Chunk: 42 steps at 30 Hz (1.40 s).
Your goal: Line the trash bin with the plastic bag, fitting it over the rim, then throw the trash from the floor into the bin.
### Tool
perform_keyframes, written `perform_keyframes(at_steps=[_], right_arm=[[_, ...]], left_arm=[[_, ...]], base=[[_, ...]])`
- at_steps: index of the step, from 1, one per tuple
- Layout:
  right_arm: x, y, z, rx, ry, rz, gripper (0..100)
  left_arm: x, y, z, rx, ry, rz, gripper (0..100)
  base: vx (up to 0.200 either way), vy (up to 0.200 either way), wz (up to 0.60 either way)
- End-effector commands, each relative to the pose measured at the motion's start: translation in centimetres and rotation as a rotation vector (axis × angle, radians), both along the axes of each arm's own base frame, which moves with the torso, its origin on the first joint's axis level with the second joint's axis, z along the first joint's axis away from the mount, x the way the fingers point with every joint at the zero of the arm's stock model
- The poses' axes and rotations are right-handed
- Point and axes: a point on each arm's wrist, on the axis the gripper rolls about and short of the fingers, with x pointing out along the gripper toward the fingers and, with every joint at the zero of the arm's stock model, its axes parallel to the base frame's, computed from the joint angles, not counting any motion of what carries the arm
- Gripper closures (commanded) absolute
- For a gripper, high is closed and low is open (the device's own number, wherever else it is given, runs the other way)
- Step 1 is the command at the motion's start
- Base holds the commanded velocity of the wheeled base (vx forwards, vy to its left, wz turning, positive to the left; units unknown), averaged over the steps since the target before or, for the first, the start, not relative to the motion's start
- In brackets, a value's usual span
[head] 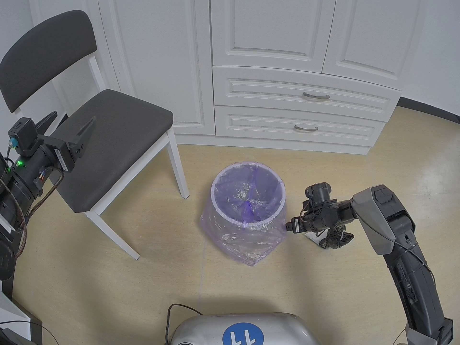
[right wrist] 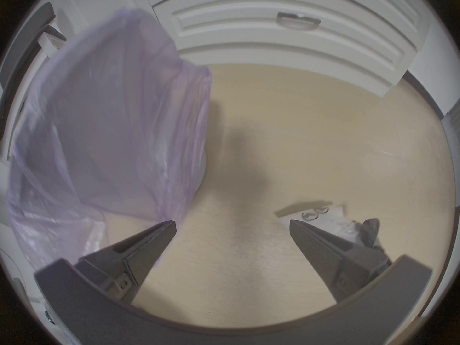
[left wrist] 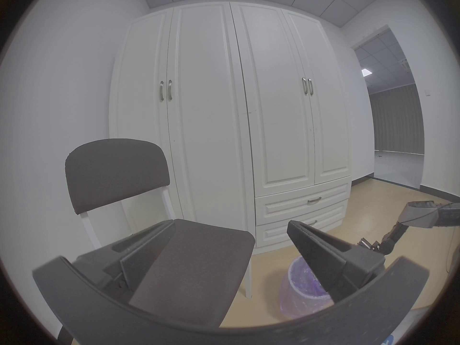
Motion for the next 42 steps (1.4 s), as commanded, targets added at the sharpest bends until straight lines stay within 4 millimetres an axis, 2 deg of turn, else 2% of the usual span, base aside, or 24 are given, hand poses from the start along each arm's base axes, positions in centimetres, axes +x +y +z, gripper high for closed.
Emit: perform_keyframes(at_steps=[1,7,10,11,12,15,20,22,25,27,29,30,31,32,35,36,38,39,42], right_arm=[[-0.1,-0.2,0.0,0.010,0.000,-0.011,0],[-3.3,-2.8,5.6,0.015,-0.016,-0.045,0],[-5.8,-4.1,8.4,0.020,-0.056,-0.058,0],[-5.8,-4.1,8.4,0.020,-0.056,-0.058,0],[-7.3,-4.4,9.6,0.021,-0.064,-0.055,0],[-9.0,-4.7,11.3,0.015,-0.073,-0.060,0],[-13.0,-5.3,15.2,0.033,-0.166,-0.076,0],[-14.2,-5.3,15.5,0.045,-0.223,-0.071,0],[-15.0,-5.2,14.7,0.040,-0.293,-0.069,0],[-15.2,-5.8,13.8,0.002,-0.312,-0.079,0],[-14.8,-7.1,12.1,-0.099,-0.297,-0.092,0],[-14.8,-7.1,12.1,-0.099,-0.297,-0.092,0],[-13.7,-8.7,10.0,-0.198,-0.277,-0.099,0],[-13.1,-9.4,9.4,-0.225,-0.275,-0.108,0],[-11.6,-10.8,6.1,-0.240,-0.220,-0.142,0],[-11.6,-10.8,6.1,-0.240,-0.220,-0.142,0],[-10.6,-12.0,3.7,-0.223,-0.163,-0.143,0],[-10.3,-12.1,2.9,-0.215,-0.134,-0.133,0],[-8.7,-12.5,2.5,-0.192,-0.072,-0.132,0]], left_arm=[[0.2,0.0,-0.2,0.000,0.007,0.002,0],[0.2,0.2,-0.2,0.001,0.010,0.008,0],[0.1,0.1,-0.3,0.002,0.011,0.006,0],[0.1,0.1,-0.3,0.002,0.011,0.006,0],[0.0,0.1,-0.2,0.000,0.007,0.005,0],[-0.2,0.2,-0.1,0.000,0.002,0.005,0],[-0.4,0.1,0.0,0.001,-0.010,0.003,0],[-0.4,0.1,-0.2,0.004,-0.015,0.002,0],[-0.2,0.0,-0.4,0.006,-0.010,0.001,0],[-0.2,0.0,-0.4,0.009,-0.007,0.000,0],[-0.3,-0.2,-0.6,0.018,-0.003,-0.005,0],[-0.3,-0.2,-0.6,0.018,-0.003,-0.005,0],[-0.4,-0.4,-0.8,0.035,0.000,-0.013,0],[-0.4,-0.5,-0.8,0.041,0.001,-0.015,0],[-0.4,-0.6,-0.9,0.057,0.002,-0.014,0],[-0.4,-0.6,-0.9,0.057,0.002,-0.014,0],[-0.3,-0.6,-1.0,0.058,0.006,-0.014,0],[-0.3,-0.6,-1.1,0.058,0.010,-0.014,0],[0.0,-0.6,-1.3,0.059,0.017,-0.013,0]], base=[[0.000,0.000,0.00],[0.000,0.000,0.00],[0.000,0.000,0.00],[0.000,0.000,0.00],[0.000,0.000,0.00],[0.000,0.000,0.00],[0.000,0.000,0.00],[0.000,0.000,0.00],[0.000,0.000,0.00],[0.000,0.000,0.00],[0.000,0.000,0.00],[0.000,0.000,0.00],[0.000,0.000,0.00],[0.000,0.000,0.00],[0.000,0.000,0.00],[0.000,0.000,0.00],[0.000,0.000,0.00],[0.000,0.000,0.00],[0.000,0.000,0.00]])
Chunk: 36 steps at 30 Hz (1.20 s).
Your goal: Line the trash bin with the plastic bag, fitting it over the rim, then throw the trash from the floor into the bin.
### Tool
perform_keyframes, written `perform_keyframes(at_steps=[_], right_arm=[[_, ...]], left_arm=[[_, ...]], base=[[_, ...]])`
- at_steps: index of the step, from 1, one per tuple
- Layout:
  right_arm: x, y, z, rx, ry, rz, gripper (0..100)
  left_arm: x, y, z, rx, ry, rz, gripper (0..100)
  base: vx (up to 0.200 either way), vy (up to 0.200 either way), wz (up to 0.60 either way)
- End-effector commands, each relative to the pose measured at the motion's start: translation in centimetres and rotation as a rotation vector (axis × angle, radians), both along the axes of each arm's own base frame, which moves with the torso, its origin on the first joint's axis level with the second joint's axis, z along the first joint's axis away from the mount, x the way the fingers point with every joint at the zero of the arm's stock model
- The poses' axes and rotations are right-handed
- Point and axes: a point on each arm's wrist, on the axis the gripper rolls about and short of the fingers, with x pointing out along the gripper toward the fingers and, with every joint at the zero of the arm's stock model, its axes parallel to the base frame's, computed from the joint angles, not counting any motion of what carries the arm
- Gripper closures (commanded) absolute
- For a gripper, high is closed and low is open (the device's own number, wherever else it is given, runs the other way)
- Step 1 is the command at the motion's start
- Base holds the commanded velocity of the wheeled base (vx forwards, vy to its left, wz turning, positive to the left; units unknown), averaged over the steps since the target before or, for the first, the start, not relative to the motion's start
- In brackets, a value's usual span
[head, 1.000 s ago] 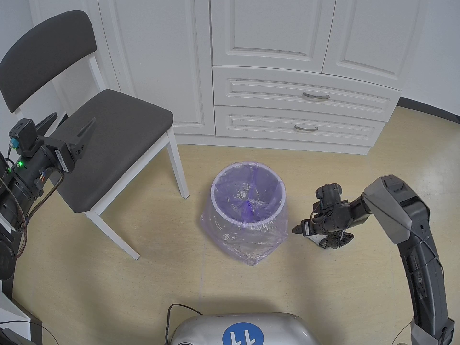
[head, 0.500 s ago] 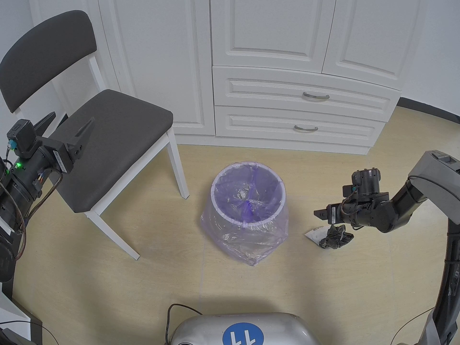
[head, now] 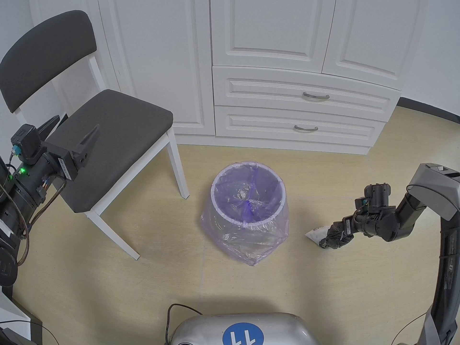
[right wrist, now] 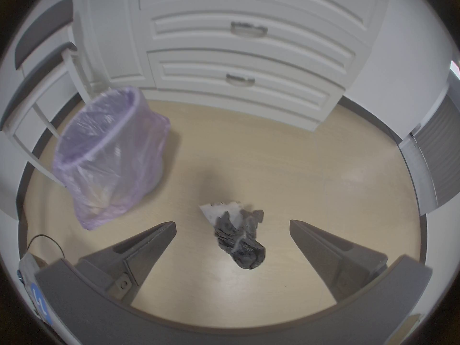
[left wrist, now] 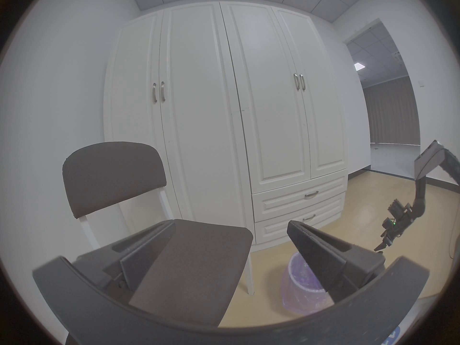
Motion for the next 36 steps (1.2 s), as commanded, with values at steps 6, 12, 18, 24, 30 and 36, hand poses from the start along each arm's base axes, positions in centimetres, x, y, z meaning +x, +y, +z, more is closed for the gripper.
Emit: perform_keyframes(at_steps=[6,12,18,24,30,36], right_arm=[[5.9,-2.0,-4.1,0.215,0.300,-0.105,0],[8.2,-1.4,-4.5,0.252,0.362,-0.078,0],[9.8,-2.0,-7.9,0.237,0.367,-0.096,0],[9.9,-2.3,-8.6,0.211,0.400,-0.129,0],[10.0,-2.3,-9.0,0.213,0.419,-0.141,0],[10.0,-2.3,-9.0,0.213,0.424,-0.141,0]], left_arm=[[0.7,-0.4,-1.0,0.018,0.038,-0.010,0],[0.8,-1.4,-1.5,0.054,0.054,-0.046,0],[1.3,-1.5,-1.8,0.063,0.046,-0.043,0],[1.8,-1.5,-1.8,0.057,0.003,-0.040,0],[1.9,-1.4,-1.9,0.057,0.003,-0.032,0],[1.9,-1.5,-1.9,0.059,0.005,-0.034,0]], base=[[0.000,0.000,0.00],[0.000,0.000,0.00],[0.000,0.000,0.00],[0.000,0.000,0.00],[0.000,0.000,0.00],[0.000,0.000,0.00]])
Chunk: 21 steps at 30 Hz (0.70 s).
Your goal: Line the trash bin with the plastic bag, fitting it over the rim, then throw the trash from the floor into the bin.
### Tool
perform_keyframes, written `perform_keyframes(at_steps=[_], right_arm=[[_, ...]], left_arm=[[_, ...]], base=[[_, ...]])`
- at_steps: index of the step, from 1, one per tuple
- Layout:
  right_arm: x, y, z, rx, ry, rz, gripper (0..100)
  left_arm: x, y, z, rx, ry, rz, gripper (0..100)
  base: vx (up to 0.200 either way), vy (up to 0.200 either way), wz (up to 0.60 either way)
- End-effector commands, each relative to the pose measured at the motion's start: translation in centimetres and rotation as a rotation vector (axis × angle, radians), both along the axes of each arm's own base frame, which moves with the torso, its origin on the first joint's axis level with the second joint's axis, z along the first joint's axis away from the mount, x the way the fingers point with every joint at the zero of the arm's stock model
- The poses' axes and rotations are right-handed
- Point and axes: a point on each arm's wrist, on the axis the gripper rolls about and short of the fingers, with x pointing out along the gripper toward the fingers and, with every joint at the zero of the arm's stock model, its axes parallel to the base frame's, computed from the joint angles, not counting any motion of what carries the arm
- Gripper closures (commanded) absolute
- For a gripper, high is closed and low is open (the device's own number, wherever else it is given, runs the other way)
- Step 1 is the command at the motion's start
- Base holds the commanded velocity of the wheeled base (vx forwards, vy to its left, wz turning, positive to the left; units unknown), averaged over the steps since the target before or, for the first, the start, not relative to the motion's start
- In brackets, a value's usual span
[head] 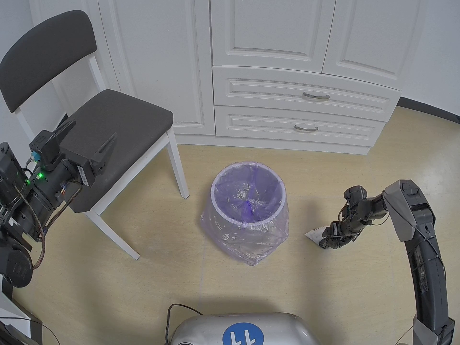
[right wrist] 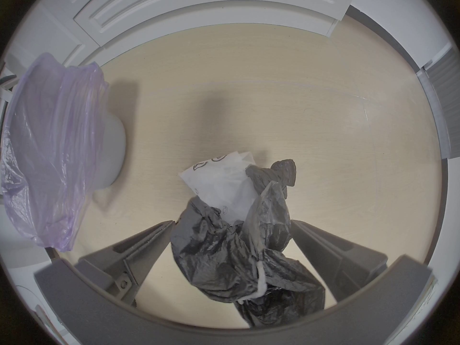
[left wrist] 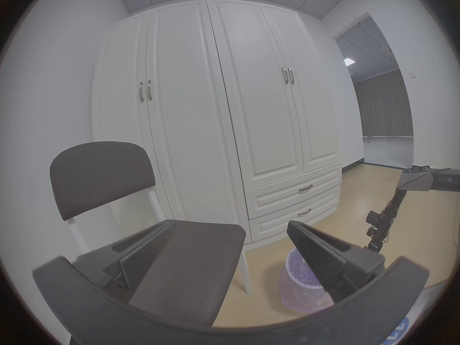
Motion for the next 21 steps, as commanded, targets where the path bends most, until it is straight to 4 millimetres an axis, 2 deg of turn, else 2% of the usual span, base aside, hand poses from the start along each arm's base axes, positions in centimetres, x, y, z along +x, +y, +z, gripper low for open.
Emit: perform_keyframes(at_steps=[1,7,13,14,21], right_arm=[[-0.01,0.00,-0.44,0.000,0.008,0.000,0],[-0.55,0.00,-1.09,0.001,0.137,-0.002,0],[-0.67,-0.04,-1.20,-0.016,0.150,-0.012,0],[-0.67,-0.04,-1.20,-0.015,0.150,-0.014,100],[-0.70,0.11,-1.36,-0.010,0.153,-0.025,100]], left_arm=[[0.14,-0.04,-0.17,0.002,0.007,0.000,0],[0.12,-0.03,-0.36,0.003,0.015,0.000,0],[0.22,-0.06,-0.54,0.005,0.022,-0.002,0],[0.22,-0.06,-0.54,0.007,0.022,-0.001,0],[-0.04,-0.08,-0.35,0.005,0.013,-0.005,0]], base=[[0.000,0.000,0.00],[0.000,0.000,0.00],[0.000,0.000,0.00],[0.000,0.000,0.00],[0.000,0.000,0.00]])
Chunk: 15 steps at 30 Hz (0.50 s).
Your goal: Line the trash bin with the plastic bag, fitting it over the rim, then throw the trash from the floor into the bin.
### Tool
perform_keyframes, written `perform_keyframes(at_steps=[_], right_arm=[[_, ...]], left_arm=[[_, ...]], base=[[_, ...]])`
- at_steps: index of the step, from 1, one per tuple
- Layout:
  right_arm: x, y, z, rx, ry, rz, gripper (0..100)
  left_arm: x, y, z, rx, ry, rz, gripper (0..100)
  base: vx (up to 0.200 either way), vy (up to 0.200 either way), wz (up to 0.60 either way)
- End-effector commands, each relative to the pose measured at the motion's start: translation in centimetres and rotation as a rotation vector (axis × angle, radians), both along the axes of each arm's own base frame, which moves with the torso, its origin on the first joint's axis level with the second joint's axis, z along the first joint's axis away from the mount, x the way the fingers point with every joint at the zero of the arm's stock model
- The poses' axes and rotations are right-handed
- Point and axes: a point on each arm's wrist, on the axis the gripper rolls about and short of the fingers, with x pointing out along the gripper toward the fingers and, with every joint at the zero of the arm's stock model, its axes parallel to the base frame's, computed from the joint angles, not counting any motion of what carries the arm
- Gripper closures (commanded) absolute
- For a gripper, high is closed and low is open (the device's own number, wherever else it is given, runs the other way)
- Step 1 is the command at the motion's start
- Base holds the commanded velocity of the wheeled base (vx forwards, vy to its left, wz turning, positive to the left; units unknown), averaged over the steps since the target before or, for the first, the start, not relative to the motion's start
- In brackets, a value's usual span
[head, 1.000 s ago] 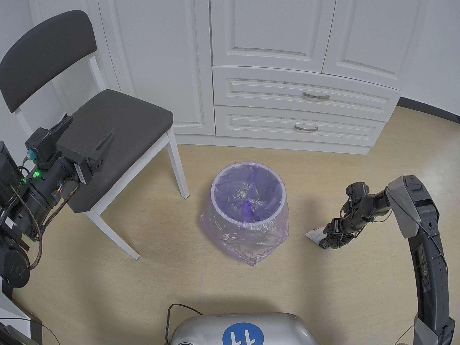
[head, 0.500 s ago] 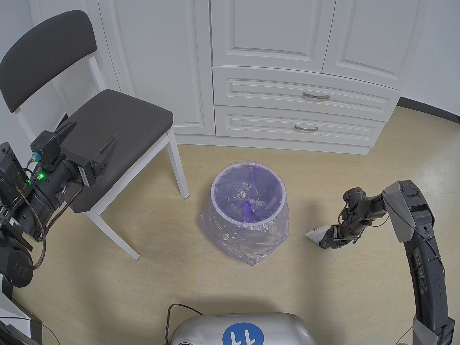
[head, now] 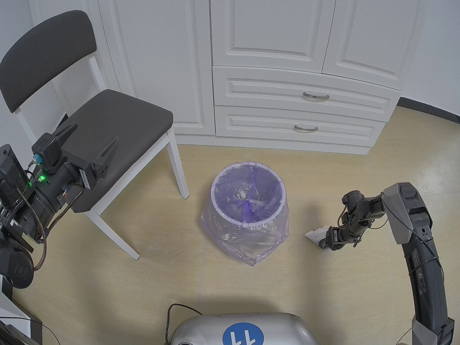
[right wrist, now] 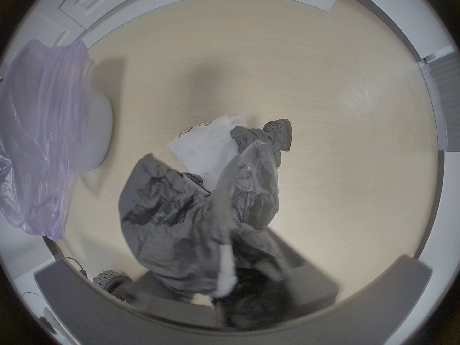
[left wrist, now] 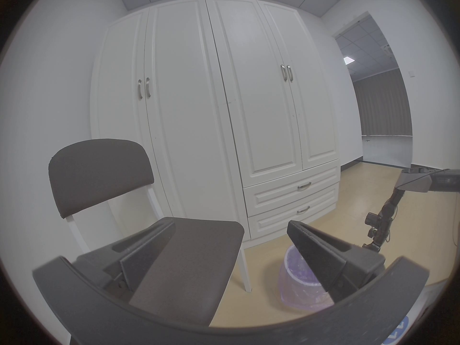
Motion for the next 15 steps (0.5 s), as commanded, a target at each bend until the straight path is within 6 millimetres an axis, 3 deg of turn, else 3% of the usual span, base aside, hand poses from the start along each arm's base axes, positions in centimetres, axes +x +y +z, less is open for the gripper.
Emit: perform_keyframes(at_steps=[1,8,12,14,15], right_arm=[[0.0,0.1,-0.2,0.000,0.003,0.001,100],[0.1,0.0,0.3,-0.001,-0.014,-0.004,100],[0.0,0.7,1.8,0.003,-0.054,0.009,100],[-0.8,1.9,4.0,0.019,-0.175,0.034,100],[-0.8,1.9,4.0,0.019,-0.175,0.034,100]], left_arm=[[-0.1,0.0,0.0,0.000,0.000,-0.001,0],[-0.1,0.0,-0.2,0.017,-0.003,0.001,0],[-0.2,-0.1,-0.2,0.026,-0.015,0.002,0],[-0.7,-0.6,0.2,0.028,-0.049,-0.025,0],[-0.7,-0.6,0.2,0.028,-0.049,-0.025,0]], base=[[0.000,0.000,0.00],[0.000,0.000,0.00],[0.000,0.000,0.00],[0.000,0.000,0.00],[0.000,0.000,0.00]])
